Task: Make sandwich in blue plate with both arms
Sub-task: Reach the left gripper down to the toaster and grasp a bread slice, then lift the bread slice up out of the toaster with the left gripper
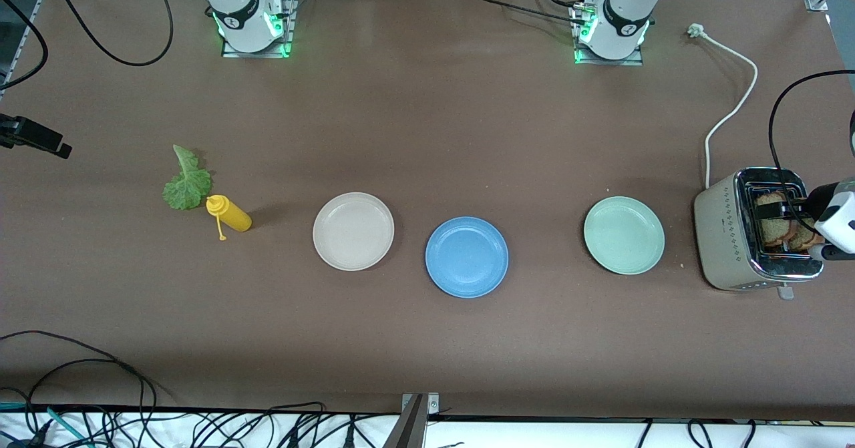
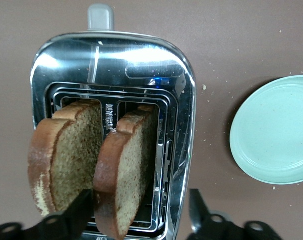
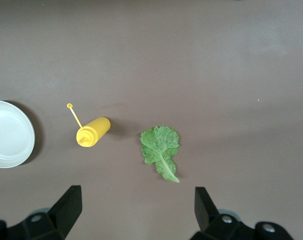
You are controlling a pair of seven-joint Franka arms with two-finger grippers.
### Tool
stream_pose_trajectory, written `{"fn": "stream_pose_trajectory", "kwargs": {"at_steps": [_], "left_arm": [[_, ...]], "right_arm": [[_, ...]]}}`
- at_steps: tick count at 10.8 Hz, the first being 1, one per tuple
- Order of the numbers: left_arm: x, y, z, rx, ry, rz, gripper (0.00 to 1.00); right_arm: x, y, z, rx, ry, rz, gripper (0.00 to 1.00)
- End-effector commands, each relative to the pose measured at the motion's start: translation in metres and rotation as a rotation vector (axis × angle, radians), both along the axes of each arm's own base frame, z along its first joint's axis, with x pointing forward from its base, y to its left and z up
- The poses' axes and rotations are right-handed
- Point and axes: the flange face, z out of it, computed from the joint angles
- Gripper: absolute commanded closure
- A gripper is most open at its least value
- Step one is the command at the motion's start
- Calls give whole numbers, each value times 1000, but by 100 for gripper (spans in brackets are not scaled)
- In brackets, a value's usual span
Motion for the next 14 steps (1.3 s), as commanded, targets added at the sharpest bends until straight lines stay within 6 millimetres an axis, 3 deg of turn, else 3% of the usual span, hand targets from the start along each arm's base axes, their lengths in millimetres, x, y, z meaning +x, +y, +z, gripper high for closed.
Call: {"fn": "stream_pose_trajectory", "kwargs": {"at_steps": [1,2,3,7,11,14], "left_arm": [[3,3,1,-28,-8,-18,28],[3,4,1,-28,-8,-16,29],[2,3,0,-29,-7,-18,37],[2,3,0,-28,-2,-18,100],[0,3,8,-27,-2,-16,100],[-12,0,40,-34,18,-12,100]], "right_arm": [[-1,0,8,21,-9,3,0],[-1,0,8,21,-9,4,0],[-1,0,8,21,-9,4,0],[-1,0,8,21,-9,3,0],[-1,0,8,21,-9,3,0],[-1,-1,7,21,-6,1,0]]}}
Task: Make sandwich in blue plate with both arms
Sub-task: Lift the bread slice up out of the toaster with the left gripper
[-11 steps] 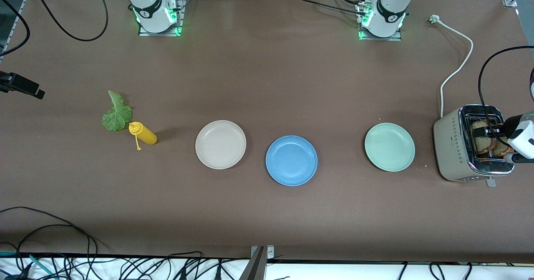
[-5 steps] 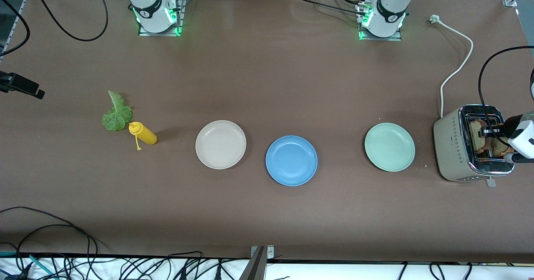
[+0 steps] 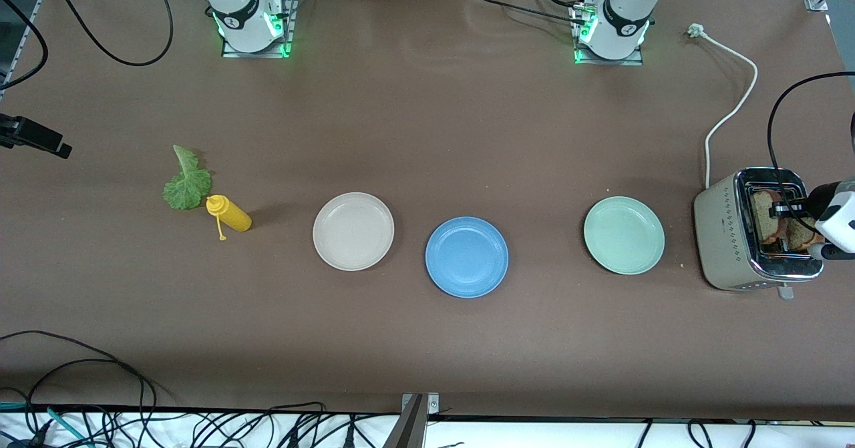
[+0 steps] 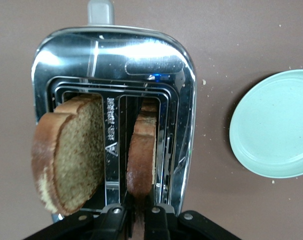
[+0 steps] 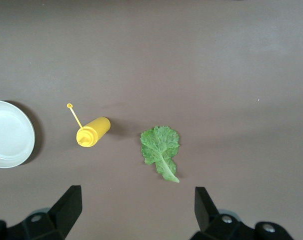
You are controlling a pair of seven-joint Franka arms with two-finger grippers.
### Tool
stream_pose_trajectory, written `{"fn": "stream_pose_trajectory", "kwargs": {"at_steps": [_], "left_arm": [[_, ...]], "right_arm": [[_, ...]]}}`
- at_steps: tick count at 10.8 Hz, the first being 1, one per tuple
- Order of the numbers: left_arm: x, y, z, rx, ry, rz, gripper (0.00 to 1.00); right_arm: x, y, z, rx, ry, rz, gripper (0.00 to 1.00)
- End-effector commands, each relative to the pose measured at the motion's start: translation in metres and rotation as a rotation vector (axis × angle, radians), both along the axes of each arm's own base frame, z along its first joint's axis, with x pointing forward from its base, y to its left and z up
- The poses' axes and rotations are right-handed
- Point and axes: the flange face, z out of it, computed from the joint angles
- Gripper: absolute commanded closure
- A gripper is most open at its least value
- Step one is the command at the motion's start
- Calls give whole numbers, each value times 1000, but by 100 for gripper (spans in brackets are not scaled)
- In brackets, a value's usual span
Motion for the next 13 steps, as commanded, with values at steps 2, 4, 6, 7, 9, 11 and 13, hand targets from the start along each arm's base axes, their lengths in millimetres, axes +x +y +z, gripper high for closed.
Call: {"fn": "stream_pose_trajectory", "kwargs": {"at_steps": [2,4,6,7,9,11,13], "left_arm": [[-20,-5,60,-32,3,-4,100],[-35,-10,98,-32,-5,-1,100],[-52,-17,136,-32,-15,-3,100],[-63,-22,156,-31,-21,-4,100],[-68,-33,170,-31,-24,-18,100],[-64,-41,184,-26,-48,-33,100],[-59,-52,180,-36,-42,-54,100]], "right_arm": [[-1,-1,8,21,-8,1,0],[-1,-1,8,21,-9,1,0],[-1,-1,8,21,-9,1,0],[-1,-1,8,21,-11,1,0],[-1,-1,8,21,-11,1,0],[-1,-1,8,21,-11,3,0],[-1,-1,8,21,-11,3,0]]}}
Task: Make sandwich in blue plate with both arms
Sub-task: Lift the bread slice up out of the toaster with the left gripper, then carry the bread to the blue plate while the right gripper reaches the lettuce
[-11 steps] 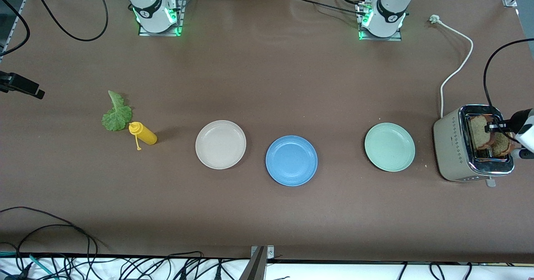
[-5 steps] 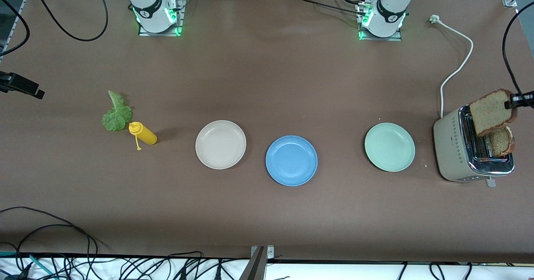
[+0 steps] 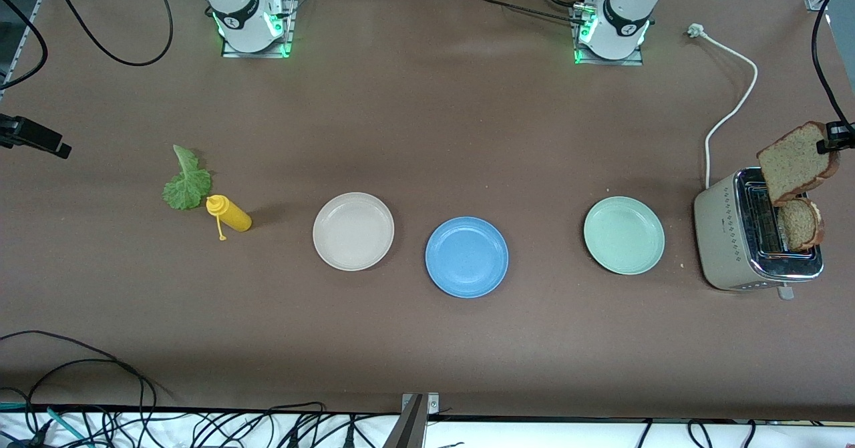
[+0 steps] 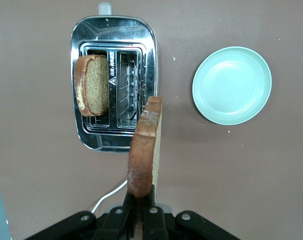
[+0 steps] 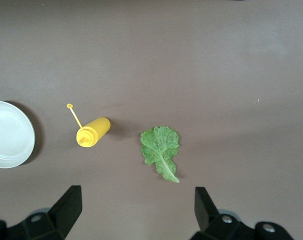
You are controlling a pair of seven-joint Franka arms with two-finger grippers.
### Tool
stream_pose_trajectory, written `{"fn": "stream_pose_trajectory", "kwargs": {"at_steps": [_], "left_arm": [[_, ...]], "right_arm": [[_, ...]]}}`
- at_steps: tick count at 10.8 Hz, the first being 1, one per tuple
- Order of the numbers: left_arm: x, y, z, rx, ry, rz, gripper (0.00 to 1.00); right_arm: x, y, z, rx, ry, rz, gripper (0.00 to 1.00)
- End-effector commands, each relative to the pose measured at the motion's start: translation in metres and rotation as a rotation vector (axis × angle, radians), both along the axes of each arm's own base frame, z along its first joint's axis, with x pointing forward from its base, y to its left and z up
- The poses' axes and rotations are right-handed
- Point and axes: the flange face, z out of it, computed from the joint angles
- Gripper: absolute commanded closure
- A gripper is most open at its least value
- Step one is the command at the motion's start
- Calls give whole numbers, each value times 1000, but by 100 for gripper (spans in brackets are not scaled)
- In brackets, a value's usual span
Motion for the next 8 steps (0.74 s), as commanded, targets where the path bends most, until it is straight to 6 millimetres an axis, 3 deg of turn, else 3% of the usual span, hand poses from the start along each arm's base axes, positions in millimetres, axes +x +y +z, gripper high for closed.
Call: {"fn": "stream_pose_trajectory", "kwargs": {"at_steps": [1,5,8], "left_arm": [[7,-17,0,-60,-5,-23,100],[35,-77,-50,-310,10,42,100],[65,-151,-112,-467,61,56,100]], "right_arm": [[-1,-1,7,21,-10,2,0],[-1,-2,7,20,-10,-1,0],[0,1,6,22,-7,5,0]]}}
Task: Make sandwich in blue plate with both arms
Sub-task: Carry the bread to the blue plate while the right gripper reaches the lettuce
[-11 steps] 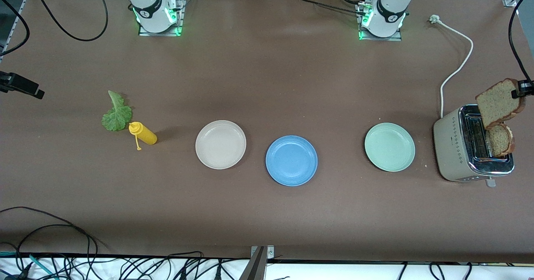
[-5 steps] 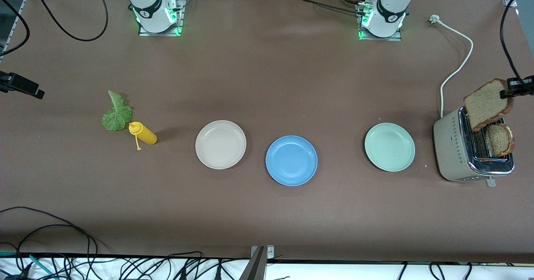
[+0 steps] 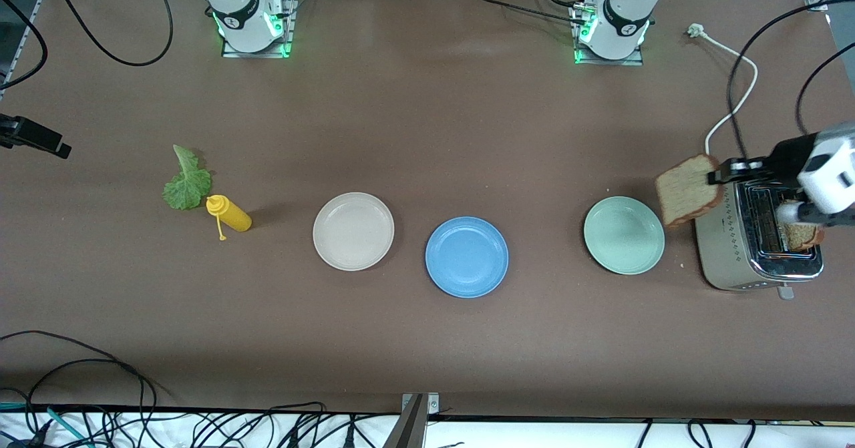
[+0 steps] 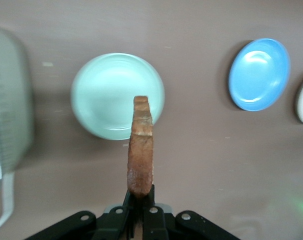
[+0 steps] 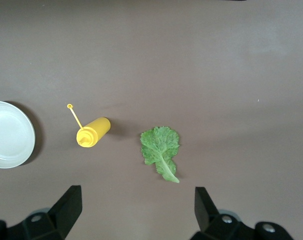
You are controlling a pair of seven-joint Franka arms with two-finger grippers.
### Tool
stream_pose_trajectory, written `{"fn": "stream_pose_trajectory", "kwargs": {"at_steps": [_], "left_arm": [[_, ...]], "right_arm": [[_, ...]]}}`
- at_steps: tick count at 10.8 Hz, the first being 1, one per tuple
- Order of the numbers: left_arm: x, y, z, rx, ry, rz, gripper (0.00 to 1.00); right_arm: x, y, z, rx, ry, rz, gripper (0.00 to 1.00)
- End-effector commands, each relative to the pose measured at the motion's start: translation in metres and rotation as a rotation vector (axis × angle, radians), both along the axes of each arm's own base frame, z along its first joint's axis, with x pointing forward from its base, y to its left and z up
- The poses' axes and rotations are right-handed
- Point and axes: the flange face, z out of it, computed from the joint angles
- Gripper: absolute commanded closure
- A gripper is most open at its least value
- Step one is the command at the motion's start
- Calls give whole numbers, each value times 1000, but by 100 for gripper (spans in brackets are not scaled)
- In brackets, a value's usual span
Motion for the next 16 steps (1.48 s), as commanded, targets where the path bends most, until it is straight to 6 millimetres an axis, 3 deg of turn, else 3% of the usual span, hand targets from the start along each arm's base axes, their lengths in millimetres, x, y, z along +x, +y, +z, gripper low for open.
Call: {"fn": "stream_pose_trajectory", "kwargs": {"at_steps": [1,3,4,6,9,12,16], "left_arm": [[28,-76,-53,-134,27,27,100],[43,-111,-87,-254,47,97,100],[48,-139,-108,-338,63,118,100],[52,-199,-129,-373,32,109,100],[52,-264,-183,-422,35,154,100],[52,-295,-201,-428,15,157,100],[56,-324,-208,-421,-21,151,100]], "right_arm": [[0,2,6,23,-6,2,0],[1,3,4,23,-3,-1,0],[2,5,0,24,6,8,0],[5,13,-8,26,26,12,0],[8,23,-26,33,69,44,0],[14,46,-25,28,35,74,0],[14,53,-36,11,56,43,0]]}}
